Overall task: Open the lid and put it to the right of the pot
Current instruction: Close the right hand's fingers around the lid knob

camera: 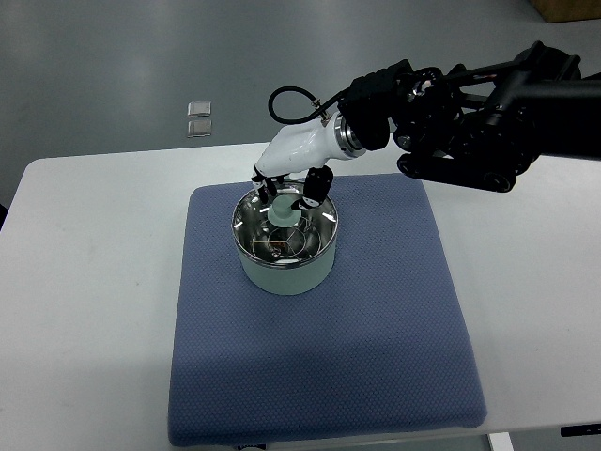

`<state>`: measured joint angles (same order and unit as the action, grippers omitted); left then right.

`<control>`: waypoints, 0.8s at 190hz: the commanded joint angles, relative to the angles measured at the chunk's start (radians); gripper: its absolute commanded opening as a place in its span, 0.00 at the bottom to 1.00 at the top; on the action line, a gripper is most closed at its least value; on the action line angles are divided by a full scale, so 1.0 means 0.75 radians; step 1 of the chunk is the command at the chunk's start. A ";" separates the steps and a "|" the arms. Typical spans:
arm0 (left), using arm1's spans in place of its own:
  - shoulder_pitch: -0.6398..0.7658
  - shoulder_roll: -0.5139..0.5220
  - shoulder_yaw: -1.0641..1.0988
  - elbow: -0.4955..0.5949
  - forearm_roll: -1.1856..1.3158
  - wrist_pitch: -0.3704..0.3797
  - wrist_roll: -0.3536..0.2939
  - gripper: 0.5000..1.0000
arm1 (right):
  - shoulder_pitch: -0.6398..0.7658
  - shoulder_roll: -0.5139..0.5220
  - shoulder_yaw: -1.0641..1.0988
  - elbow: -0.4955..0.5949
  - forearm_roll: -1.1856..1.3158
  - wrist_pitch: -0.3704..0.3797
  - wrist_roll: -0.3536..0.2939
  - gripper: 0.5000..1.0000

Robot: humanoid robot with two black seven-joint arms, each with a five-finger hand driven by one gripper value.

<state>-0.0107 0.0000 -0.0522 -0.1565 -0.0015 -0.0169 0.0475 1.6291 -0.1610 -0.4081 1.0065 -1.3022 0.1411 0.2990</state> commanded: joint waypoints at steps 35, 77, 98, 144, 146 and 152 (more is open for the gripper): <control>0.000 0.000 0.000 0.000 0.000 -0.002 0.000 1.00 | 0.002 -0.002 0.000 0.002 0.006 0.002 0.002 0.33; 0.000 0.000 0.000 0.000 0.000 0.000 0.000 1.00 | 0.000 0.000 0.000 0.004 0.006 0.002 0.002 0.33; 0.000 0.000 0.000 0.000 0.000 -0.002 0.000 1.00 | -0.004 0.002 0.000 0.006 0.006 0.006 0.004 0.34; 0.000 0.000 0.000 0.000 0.000 0.000 0.000 1.00 | -0.006 0.002 0.000 0.008 0.006 0.008 0.004 0.35; 0.000 0.000 0.000 0.000 0.000 0.000 0.000 1.00 | -0.006 0.002 0.000 0.008 0.006 0.008 0.004 0.35; 0.000 0.000 0.000 0.000 0.000 -0.002 0.000 1.00 | -0.008 0.002 0.000 0.008 0.006 0.008 0.004 0.36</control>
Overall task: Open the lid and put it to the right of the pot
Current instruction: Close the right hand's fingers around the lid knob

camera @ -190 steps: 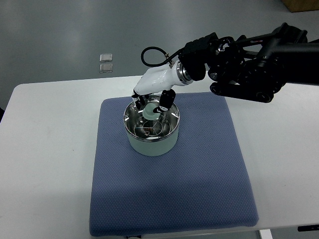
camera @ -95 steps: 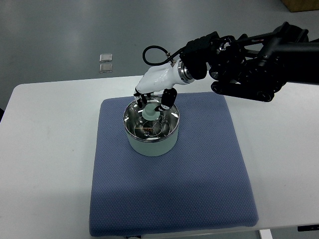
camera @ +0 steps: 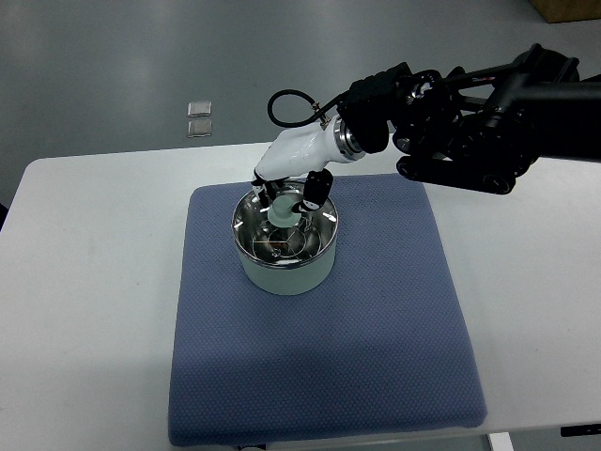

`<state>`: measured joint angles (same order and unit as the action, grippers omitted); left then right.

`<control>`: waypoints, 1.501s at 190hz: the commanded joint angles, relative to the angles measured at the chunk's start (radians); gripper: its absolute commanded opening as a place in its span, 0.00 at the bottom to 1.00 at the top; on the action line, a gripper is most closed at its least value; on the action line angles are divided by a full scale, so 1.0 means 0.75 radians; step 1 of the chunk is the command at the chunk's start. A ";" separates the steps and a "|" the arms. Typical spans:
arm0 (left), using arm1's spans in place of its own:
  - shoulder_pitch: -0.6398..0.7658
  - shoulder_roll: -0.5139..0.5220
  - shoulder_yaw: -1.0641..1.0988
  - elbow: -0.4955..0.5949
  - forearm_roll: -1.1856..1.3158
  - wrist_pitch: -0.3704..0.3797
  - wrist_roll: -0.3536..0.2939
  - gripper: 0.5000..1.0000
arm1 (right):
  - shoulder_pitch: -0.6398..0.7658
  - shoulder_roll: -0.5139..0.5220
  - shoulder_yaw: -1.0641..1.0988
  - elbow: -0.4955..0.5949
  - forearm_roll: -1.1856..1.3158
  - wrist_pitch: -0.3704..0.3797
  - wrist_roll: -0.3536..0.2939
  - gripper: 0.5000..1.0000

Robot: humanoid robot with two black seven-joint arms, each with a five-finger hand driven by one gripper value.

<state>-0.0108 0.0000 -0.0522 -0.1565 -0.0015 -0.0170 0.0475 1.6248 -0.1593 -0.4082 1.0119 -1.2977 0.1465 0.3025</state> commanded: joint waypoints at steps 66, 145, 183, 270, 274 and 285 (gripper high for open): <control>0.000 0.000 0.000 0.000 0.000 0.000 0.000 1.00 | -0.017 0.004 0.000 -0.001 -0.002 -0.001 0.000 0.38; 0.000 0.000 0.000 0.000 0.000 -0.002 0.000 1.00 | -0.023 0.006 0.002 -0.005 -0.006 -0.005 -0.002 0.24; 0.000 0.000 0.000 0.000 0.000 -0.002 0.000 1.00 | -0.021 0.006 0.002 -0.005 -0.006 -0.005 -0.002 0.14; 0.000 0.000 0.000 0.000 0.000 0.000 0.000 1.00 | -0.017 0.004 0.000 -0.005 -0.006 -0.001 0.000 0.00; 0.000 0.000 0.000 0.000 0.000 0.000 0.000 1.00 | -0.015 0.004 0.000 -0.005 -0.006 -0.003 0.000 0.00; 0.000 0.000 0.000 0.000 0.000 0.000 0.000 1.00 | -0.011 0.004 0.000 -0.005 -0.006 -0.003 0.004 0.00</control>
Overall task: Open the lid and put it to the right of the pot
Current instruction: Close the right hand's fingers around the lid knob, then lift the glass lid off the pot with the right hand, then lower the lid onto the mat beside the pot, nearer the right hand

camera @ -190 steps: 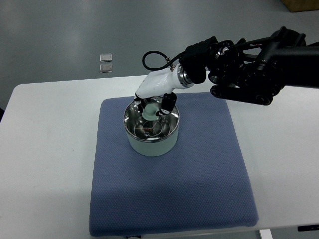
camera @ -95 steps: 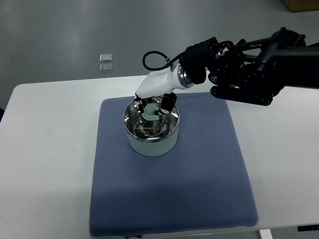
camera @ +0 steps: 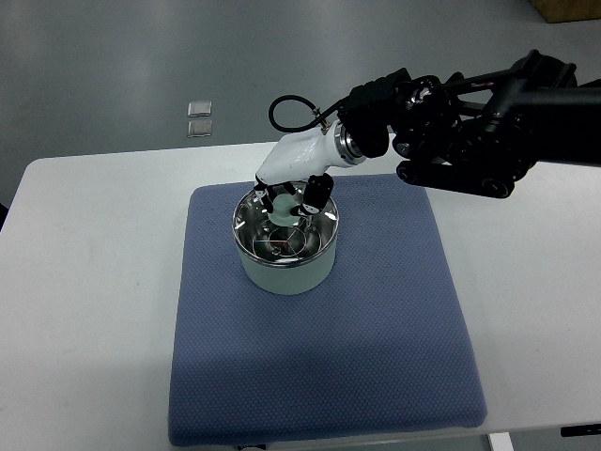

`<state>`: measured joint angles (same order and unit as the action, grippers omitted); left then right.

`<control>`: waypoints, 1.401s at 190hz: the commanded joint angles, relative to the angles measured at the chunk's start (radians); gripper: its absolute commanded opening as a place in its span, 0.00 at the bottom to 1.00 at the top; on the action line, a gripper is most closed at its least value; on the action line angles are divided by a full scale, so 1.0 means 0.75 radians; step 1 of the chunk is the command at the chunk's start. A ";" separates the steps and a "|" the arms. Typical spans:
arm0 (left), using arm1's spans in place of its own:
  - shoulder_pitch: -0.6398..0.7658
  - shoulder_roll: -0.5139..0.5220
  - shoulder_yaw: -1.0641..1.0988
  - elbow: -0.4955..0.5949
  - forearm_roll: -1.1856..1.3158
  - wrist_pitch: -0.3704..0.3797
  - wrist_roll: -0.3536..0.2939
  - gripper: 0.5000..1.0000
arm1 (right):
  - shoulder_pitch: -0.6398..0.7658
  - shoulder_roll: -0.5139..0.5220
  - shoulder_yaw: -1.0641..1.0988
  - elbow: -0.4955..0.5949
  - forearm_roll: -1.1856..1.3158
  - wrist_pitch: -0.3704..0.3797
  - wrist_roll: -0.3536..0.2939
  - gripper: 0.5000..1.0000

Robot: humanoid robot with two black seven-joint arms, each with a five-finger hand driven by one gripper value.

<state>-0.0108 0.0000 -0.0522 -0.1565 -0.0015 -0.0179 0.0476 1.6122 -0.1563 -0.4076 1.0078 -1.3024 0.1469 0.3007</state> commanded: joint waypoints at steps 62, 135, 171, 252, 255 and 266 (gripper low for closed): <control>0.000 0.000 0.000 0.000 0.000 0.001 0.000 1.00 | 0.049 -0.029 0.001 0.018 0.006 -0.034 0.059 0.00; 0.000 0.000 0.000 0.000 0.000 0.001 0.000 1.00 | 0.108 -0.205 0.001 0.084 0.010 -0.044 0.065 0.00; 0.000 0.000 0.000 0.000 0.000 -0.001 0.000 1.00 | 0.100 -0.311 -0.001 0.108 0.006 -0.042 0.074 0.00; 0.000 0.000 0.000 0.000 0.000 0.001 0.000 1.00 | -0.160 -0.485 0.018 0.110 -0.063 -0.083 0.074 0.00; 0.000 0.000 0.000 0.000 0.000 0.001 0.000 1.00 | -0.160 -0.485 0.018 0.110 -0.063 -0.083 0.074 0.00; 0.000 0.000 0.000 0.000 0.000 -0.001 0.000 1.00 | -0.194 -0.483 0.018 0.110 -0.078 -0.102 0.074 0.00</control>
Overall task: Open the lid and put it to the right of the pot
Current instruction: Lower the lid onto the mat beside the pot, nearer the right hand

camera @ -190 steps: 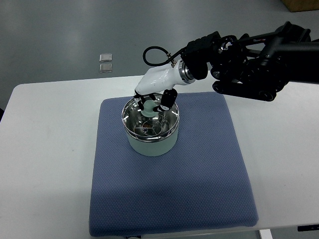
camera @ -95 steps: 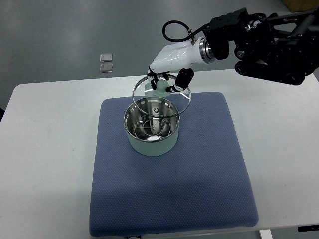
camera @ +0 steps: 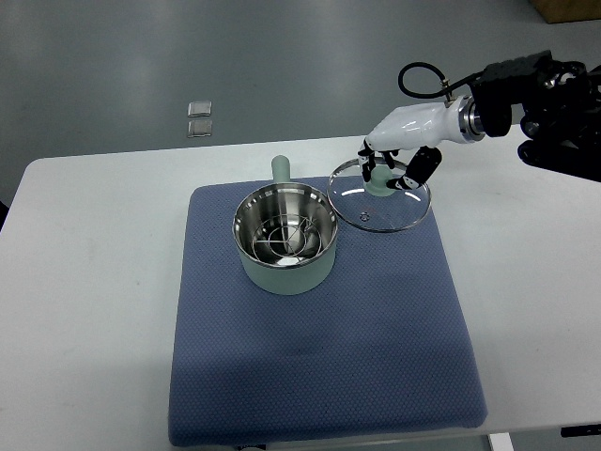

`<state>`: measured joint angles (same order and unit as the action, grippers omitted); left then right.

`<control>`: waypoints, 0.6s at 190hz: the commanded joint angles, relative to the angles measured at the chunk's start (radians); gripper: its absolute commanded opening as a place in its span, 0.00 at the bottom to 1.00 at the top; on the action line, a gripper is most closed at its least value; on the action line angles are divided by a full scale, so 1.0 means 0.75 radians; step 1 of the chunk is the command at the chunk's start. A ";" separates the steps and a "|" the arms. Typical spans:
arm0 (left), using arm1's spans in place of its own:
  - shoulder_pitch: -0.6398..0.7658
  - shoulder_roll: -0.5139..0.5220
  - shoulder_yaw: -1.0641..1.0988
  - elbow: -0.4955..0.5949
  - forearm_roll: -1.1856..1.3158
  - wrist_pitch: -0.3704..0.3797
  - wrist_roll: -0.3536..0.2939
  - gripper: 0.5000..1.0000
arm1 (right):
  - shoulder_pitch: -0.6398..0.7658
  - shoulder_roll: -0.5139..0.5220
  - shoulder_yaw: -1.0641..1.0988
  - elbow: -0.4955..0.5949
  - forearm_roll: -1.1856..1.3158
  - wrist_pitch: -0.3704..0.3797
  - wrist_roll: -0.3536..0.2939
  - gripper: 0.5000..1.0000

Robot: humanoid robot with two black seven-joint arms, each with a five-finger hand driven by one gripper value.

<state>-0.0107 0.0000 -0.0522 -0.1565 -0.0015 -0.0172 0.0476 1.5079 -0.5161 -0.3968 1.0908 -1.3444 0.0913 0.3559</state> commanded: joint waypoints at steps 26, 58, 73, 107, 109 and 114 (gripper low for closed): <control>0.000 0.000 0.000 0.000 0.000 -0.002 0.000 1.00 | -0.125 0.001 0.003 -0.002 -0.032 -0.054 -0.004 0.00; 0.000 0.000 0.000 0.000 0.000 0.001 0.000 1.00 | -0.178 0.009 0.010 -0.006 -0.063 -0.077 -0.006 0.00; 0.000 0.000 0.000 0.000 0.000 0.001 0.000 1.00 | -0.186 0.011 0.008 -0.006 -0.063 -0.081 -0.006 0.00; 0.000 0.000 0.000 0.000 0.000 0.000 0.000 1.00 | -0.207 0.013 0.010 -0.006 -0.065 -0.095 -0.008 0.00; 0.000 0.000 0.000 0.000 0.000 -0.002 0.000 1.00 | -0.207 0.011 0.010 -0.006 -0.065 -0.095 -0.008 0.00; 0.000 0.000 0.000 0.000 0.000 0.001 0.000 1.00 | -0.205 0.009 0.010 -0.006 -0.065 -0.095 -0.008 0.00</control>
<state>-0.0107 0.0000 -0.0521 -0.1565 -0.0015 -0.0174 0.0475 1.3555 -0.5064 -0.3899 1.0859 -1.3922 0.0220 0.3499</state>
